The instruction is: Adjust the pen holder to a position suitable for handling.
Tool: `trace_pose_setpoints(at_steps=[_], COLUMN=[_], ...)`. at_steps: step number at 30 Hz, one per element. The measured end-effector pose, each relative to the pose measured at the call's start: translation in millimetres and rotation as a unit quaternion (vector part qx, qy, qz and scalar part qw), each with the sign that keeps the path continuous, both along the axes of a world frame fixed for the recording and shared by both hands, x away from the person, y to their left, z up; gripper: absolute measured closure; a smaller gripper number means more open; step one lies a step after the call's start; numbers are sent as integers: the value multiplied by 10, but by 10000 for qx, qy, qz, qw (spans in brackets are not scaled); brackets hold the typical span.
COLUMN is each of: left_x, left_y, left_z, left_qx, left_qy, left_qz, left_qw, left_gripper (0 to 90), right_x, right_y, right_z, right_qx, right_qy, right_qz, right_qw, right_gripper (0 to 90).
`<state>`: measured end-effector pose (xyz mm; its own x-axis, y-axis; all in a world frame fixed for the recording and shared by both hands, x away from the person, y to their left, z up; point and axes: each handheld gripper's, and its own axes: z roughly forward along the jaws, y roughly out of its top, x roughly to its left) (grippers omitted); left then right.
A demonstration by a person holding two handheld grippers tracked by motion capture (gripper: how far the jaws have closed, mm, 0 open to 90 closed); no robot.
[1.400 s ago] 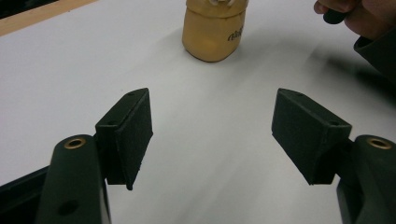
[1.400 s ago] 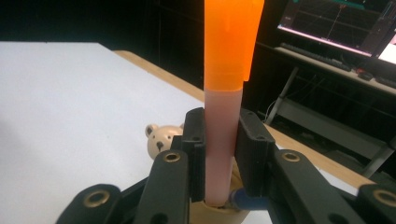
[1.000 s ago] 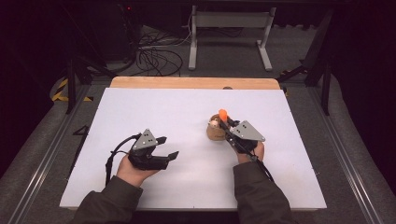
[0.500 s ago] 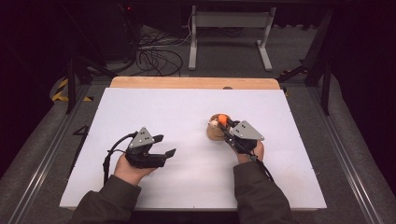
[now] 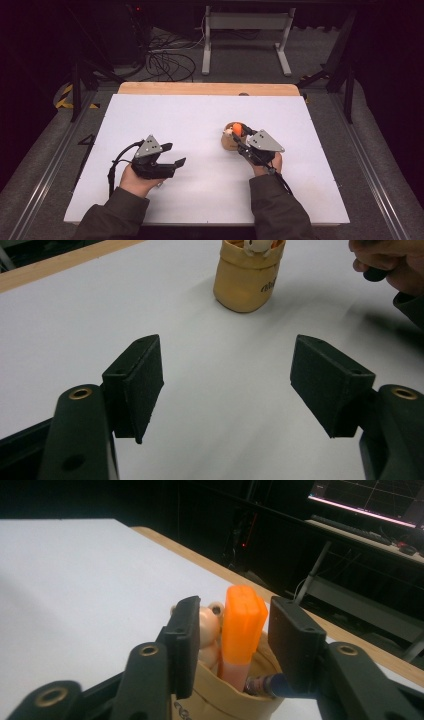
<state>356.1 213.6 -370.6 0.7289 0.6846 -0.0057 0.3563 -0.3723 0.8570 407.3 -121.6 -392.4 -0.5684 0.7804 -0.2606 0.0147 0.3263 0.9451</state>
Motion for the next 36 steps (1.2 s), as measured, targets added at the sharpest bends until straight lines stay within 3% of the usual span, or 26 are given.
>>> trace_pose_setpoints(at_steps=[9,14,20,36], left_x=[17,22,24,35], left_y=[40,59,93,209], left_z=[-1,7,24,84], left_qx=[-21,-22,-47,-93], left_qy=[25,37,-16,-106], left_qz=[31,65,154,449], left_qw=[10000,10000,9999,9989], left_gripper=[295,278,246,182], right_x=[-82,-135,-170,-246], right_y=[97,226,363,668], right_z=[102,121,108,44], right_qx=[306,313,335,254], right_qy=[34,84,299,769], right_qz=[147,372,685,1140], right_qw=[9994,9988,9966,9902], right_gripper=[443,388,329,174])
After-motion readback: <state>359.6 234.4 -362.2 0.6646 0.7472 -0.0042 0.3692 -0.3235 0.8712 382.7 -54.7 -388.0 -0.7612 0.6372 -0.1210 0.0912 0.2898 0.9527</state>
